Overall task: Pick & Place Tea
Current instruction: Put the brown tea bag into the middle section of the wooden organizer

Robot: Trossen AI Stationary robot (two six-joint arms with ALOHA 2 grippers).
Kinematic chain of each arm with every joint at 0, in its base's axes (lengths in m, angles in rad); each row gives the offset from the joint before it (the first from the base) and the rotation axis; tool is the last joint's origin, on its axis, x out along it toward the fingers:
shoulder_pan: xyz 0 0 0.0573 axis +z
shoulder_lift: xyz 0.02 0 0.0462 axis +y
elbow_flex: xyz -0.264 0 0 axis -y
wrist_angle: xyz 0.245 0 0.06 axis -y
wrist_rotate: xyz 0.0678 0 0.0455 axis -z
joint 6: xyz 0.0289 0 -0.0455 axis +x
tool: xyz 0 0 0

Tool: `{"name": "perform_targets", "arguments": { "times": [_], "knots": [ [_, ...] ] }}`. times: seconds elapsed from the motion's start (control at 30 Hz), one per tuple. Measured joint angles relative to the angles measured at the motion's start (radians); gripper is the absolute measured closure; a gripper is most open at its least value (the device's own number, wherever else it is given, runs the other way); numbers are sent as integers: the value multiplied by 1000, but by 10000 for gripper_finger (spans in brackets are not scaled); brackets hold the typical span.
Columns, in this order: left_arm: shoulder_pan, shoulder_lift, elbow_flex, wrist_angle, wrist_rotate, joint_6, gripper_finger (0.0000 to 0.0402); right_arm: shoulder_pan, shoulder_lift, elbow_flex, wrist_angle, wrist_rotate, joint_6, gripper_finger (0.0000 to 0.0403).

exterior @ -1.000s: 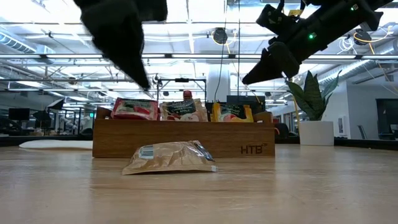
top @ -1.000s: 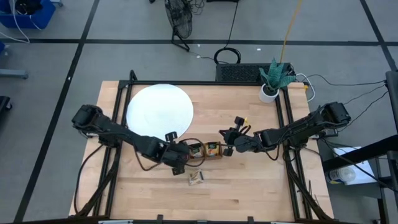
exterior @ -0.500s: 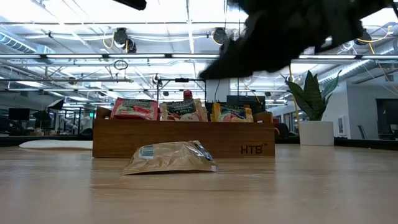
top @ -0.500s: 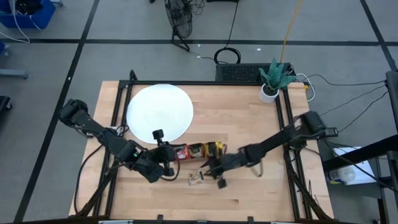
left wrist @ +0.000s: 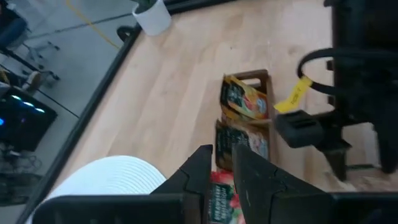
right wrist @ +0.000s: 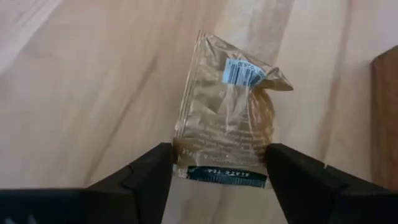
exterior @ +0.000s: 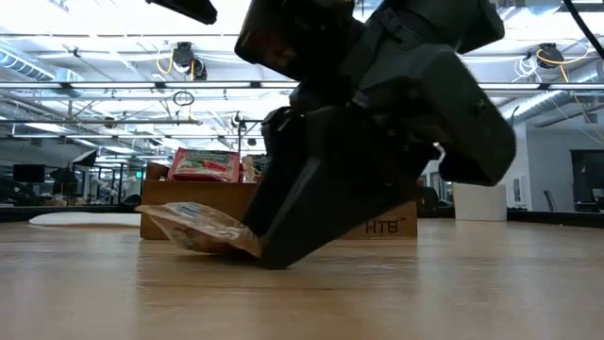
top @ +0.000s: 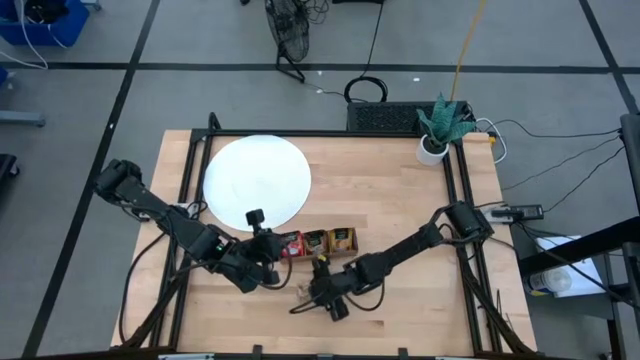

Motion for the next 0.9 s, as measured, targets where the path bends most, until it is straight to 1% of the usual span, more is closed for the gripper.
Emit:
{"name": "perform_targets", "arguments": {
  "times": [0.03,0.13,0.17,0.3,0.4,0.5,0.63,0.67,0.73,0.83,0.9],
  "knots": [
    [0,0,0,-2,14,-6,330,0,0,0,4,5,-1,166],
    [0,0,0,-13,41,-27,329,6,-13,-1,-5,76,1,176],
    [0,0,0,-13,44,-29,329,6,-16,-2,-4,82,0,178],
    [0,0,0,-21,46,-44,329,1,-9,-2,5,70,20,192],
    [0,0,0,-26,47,-50,329,-16,20,0,24,45,61,215],
    [0,0,0,-26,47,-54,329,-19,50,2,49,25,72,265],
    [0,0,0,-26,47,-56,330,-3,61,-4,79,25,25,371],
    [0,0,0,-29,47,-57,330,5,59,-5,85,34,8,386],
    [0,0,0,-42,47,-64,329,27,36,-8,77,97,-11,392],
    [0,0,0,-56,47,-82,330,69,-20,-16,18,226,-86,398],
    [0,0,0,-60,47,-83,330,92,-68,-15,-8,349,-118,399]
  ]
}}
